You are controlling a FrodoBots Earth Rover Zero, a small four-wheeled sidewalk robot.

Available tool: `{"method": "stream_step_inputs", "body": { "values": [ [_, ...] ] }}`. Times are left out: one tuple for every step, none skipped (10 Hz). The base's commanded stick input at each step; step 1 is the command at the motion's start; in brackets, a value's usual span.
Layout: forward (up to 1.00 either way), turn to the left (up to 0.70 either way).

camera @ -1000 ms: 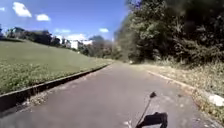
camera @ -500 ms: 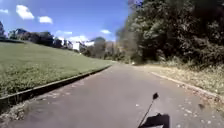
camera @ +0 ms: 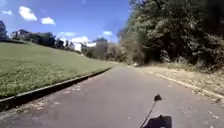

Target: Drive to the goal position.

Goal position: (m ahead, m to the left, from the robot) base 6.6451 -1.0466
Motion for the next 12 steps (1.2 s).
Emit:
{"method": "stream_step_inputs", "body": {
  "values": [
    [1.0,0.0],
    [1.0,0.0],
    [1.0,0.0],
    [1.0,0.0],
    [1.0,0.0],
    [1.0,0.0],
    [1.0,0.0],
    [1.0,0.0],
    [1.0,0.0],
    [1.0,0.0],
    [1.0,0.0],
    [1.0,0.0]
  ]
}}
